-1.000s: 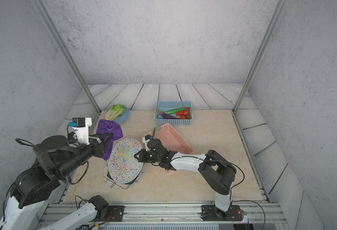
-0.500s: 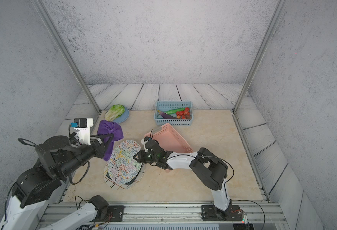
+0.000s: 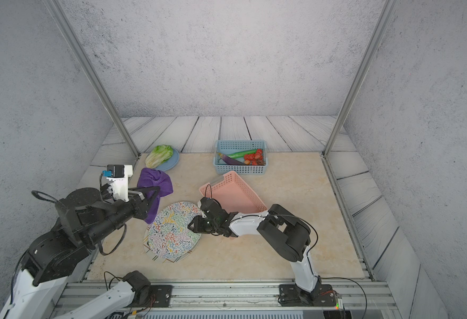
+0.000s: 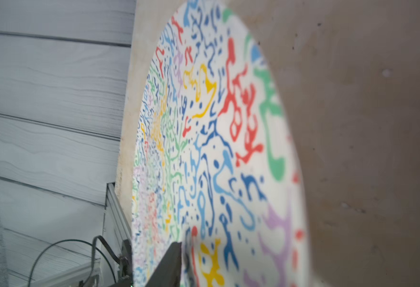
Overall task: Wipe the wet plate dry
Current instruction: Place the plate on the plate.
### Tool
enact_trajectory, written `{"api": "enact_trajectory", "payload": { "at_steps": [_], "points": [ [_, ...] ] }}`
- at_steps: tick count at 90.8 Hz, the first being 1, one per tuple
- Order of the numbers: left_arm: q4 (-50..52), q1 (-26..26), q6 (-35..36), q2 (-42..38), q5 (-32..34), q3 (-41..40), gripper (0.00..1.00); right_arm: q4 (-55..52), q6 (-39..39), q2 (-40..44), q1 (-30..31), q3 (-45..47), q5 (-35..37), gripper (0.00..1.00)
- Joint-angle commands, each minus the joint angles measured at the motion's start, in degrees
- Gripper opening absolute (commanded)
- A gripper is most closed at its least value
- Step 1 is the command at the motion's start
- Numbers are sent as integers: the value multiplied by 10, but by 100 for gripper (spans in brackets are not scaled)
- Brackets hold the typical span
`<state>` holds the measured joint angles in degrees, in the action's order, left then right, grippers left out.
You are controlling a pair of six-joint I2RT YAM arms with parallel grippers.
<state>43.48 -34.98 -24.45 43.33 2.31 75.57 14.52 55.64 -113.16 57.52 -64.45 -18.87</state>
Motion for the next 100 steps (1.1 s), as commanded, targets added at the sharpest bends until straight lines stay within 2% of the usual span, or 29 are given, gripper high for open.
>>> {"api": "enact_trajectory", "payload": {
  "at_steps": [1,9,26,43,75,89,100],
  "points": [
    [-18,4,0,0,0,-6,0,-46,-31,-5,8,7,3,51],
    [-19,3,1,-2,2,-11,0,-51,-36,0,11,13,6,59],
    [-23,4,0,-3,4,-21,0,-60,-46,25,17,31,11,65],
    [-22,3,1,-2,18,-37,0,-54,-51,79,23,69,17,77],
    [-37,4,16,13,53,-52,0,-21,-54,207,23,131,21,85],
    [-65,9,30,53,104,-63,0,-61,-83,308,23,151,84,86],
    [-87,26,39,108,111,-62,0,-117,-110,399,23,165,191,88]
  ]
}}
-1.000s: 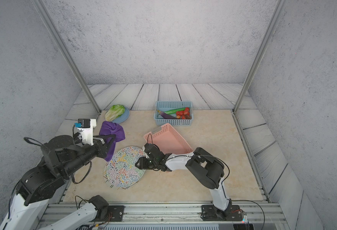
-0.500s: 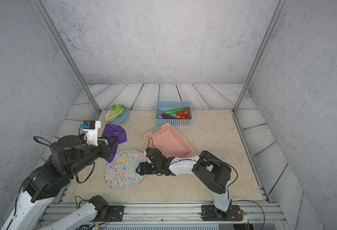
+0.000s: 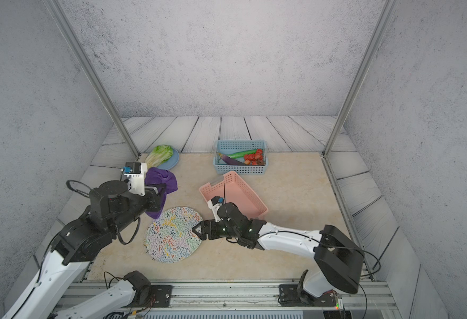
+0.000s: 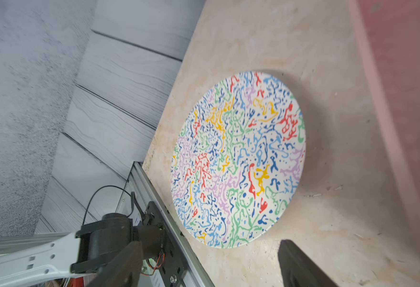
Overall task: Wipe the wet plate dry
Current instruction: Place the plate on the plate, then place the towel at the center of the board.
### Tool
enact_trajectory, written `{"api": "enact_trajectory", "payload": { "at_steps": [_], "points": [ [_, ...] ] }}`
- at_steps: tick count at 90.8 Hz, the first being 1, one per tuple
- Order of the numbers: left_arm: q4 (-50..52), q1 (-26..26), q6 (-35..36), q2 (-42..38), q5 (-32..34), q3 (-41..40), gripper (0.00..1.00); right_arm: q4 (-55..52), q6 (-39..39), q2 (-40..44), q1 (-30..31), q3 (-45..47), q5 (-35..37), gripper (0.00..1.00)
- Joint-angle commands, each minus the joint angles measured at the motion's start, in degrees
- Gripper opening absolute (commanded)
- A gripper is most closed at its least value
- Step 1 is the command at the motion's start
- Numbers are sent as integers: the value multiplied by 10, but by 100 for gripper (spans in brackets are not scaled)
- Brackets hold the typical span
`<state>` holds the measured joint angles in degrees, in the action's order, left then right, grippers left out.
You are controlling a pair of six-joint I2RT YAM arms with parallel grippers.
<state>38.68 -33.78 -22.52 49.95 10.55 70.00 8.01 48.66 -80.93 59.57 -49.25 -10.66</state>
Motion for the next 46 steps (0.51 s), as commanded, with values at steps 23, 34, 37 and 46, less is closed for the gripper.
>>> {"api": "enact_trajectory", "payload": {
  "at_steps": [23,34,37,46],
  "points": [
    [-99,92,8,148,-21,-13,0,-98,-117,271,-1,82,308,98],
    [-129,140,-7,211,-64,-9,0,-144,-150,342,-4,94,386,99],
    [-134,151,-10,235,-73,-5,0,-156,-158,357,-5,96,406,99],
    [-136,173,-12,296,-81,20,0,-172,-176,396,-7,108,443,99]
  ]
}}
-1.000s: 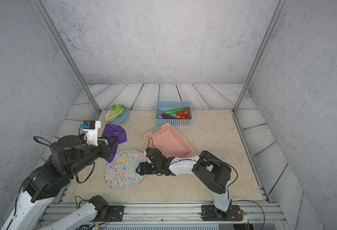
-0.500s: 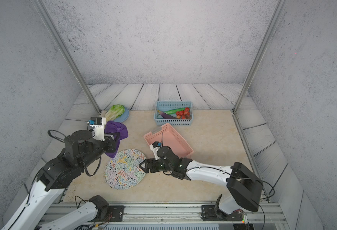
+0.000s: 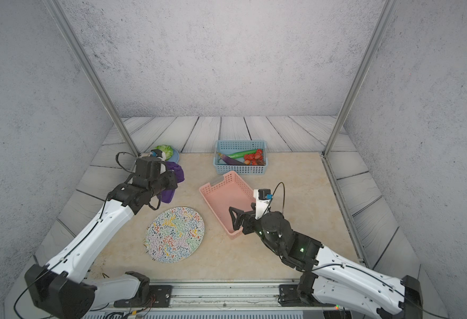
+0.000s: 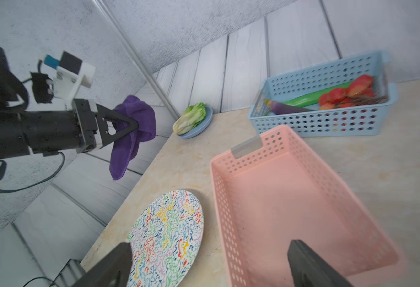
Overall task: Wipe the wet plate dry
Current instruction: Place the towel at the center of the board.
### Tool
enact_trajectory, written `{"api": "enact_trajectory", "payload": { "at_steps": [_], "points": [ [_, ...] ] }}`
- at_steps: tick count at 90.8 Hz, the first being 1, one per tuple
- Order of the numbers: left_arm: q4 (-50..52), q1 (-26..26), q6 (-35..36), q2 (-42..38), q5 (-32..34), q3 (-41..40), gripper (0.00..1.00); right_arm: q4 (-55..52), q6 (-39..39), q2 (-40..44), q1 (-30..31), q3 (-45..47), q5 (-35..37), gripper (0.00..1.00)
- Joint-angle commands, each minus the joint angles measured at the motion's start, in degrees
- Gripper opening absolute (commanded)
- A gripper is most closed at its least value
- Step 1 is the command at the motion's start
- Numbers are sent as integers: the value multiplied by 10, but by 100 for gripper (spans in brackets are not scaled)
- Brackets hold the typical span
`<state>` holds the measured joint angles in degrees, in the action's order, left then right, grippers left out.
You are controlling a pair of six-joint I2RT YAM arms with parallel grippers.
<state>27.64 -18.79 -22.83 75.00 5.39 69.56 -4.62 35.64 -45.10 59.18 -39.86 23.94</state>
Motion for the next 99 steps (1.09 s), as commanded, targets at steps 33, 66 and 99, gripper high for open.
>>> {"api": "enact_trajectory", "payload": {
  "at_steps": [33,66,99],
  "points": [
    [-6,60,-28,270,-57,109,25,-31,-81,85,-11,46,121,99],
    [-20,61,-34,273,-89,83,99,-41,-55,58,-119,38,1,99],
    [-10,60,-28,-20,-101,9,99,-54,-77,5,-299,7,-77,99]
  ]
}}
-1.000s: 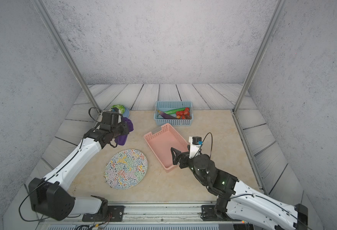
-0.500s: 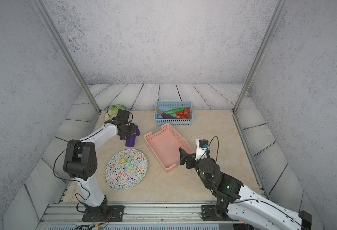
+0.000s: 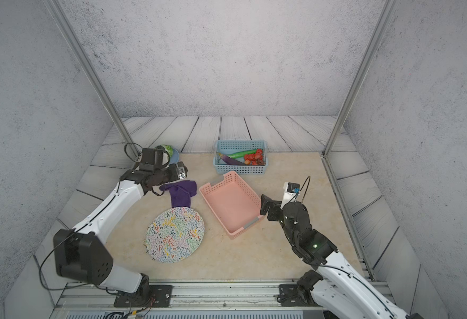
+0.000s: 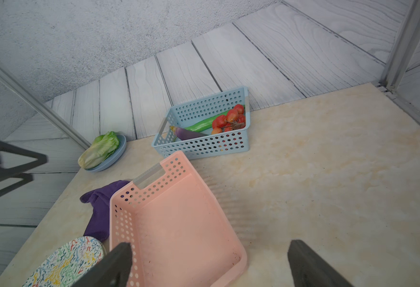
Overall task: Wipe the wet plate dry
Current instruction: Place the towel at the center of the board, then reset both arms
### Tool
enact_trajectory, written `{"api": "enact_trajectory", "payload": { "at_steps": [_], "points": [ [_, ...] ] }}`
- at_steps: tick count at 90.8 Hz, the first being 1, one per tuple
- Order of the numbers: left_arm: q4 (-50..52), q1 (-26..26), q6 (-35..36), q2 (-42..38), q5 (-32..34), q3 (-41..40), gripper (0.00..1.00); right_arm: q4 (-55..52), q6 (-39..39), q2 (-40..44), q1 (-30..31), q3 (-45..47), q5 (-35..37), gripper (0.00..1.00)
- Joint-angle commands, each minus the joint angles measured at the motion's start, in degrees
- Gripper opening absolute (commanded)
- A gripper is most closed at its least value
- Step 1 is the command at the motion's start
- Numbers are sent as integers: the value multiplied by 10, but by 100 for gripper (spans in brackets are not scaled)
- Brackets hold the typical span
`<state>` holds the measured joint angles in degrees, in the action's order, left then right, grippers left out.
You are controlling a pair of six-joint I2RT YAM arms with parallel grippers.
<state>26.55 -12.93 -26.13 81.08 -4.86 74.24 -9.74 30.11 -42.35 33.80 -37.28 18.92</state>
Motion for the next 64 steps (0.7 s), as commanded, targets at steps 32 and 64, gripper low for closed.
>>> {"api": "enact_trajectory", "payload": {
  "at_steps": [32,64],
  "points": [
    [-66,2,111,-335,84,-222,99,56,-79,-154,-218,-15,38,99],
    [-184,1,129,-389,159,-366,99,251,-152,-338,-285,33,136,99]
  ]
}}
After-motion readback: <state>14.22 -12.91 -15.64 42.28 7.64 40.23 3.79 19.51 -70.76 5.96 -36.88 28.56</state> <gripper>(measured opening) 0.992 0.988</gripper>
